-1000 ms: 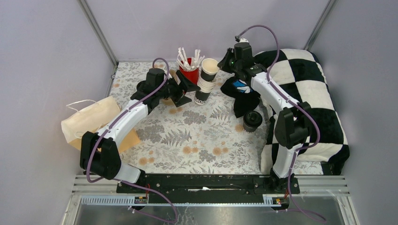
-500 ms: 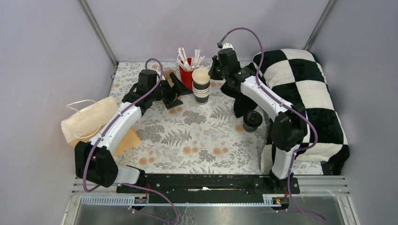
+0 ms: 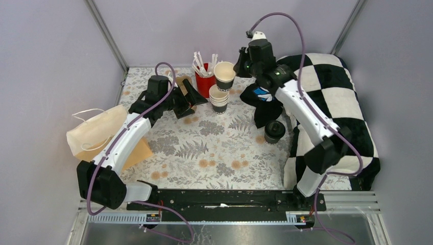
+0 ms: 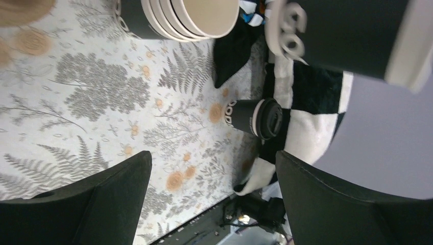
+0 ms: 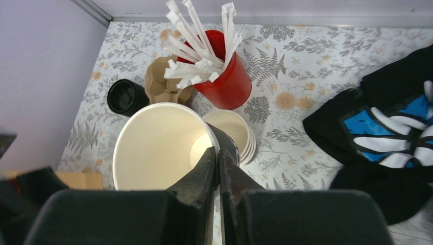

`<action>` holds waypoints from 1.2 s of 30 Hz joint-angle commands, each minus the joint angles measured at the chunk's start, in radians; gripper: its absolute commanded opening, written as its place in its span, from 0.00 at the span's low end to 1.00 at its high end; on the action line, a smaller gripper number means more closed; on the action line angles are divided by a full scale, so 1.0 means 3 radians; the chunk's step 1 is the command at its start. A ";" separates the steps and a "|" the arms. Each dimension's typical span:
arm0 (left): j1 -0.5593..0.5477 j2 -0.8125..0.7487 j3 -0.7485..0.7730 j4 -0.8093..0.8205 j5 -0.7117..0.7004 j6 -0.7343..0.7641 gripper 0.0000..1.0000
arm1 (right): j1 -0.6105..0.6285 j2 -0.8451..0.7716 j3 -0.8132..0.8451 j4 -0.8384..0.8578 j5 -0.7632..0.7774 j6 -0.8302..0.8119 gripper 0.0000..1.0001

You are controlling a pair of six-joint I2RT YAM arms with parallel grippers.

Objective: Pack the takeout coffee

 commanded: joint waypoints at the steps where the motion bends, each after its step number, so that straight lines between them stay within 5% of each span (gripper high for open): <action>1: 0.0063 -0.0109 0.0373 -0.0367 -0.0473 0.0448 0.95 | 0.0174 -0.0743 -0.0487 -0.0414 -0.0314 -0.0471 0.00; 6: 0.0189 0.0160 0.0733 -0.0840 -0.1105 0.0911 0.94 | 0.0652 -0.1508 -0.1977 -0.0021 -0.0843 -0.0533 0.00; 13: 0.0474 0.0938 0.1280 -0.1143 -0.1703 0.1503 0.86 | 0.1048 -0.1729 -0.2832 0.0569 -0.0840 -0.0514 0.00; 26: 0.0786 0.1754 0.1750 -0.1040 -0.1712 0.1636 0.82 | 0.1096 -0.1870 -0.3766 0.1717 -0.0566 -0.0795 0.00; 36: 0.0848 0.2355 0.2331 -0.1230 -0.1949 0.1858 0.73 | 0.1093 -0.1852 -0.3859 0.1696 -0.0575 -0.0753 0.11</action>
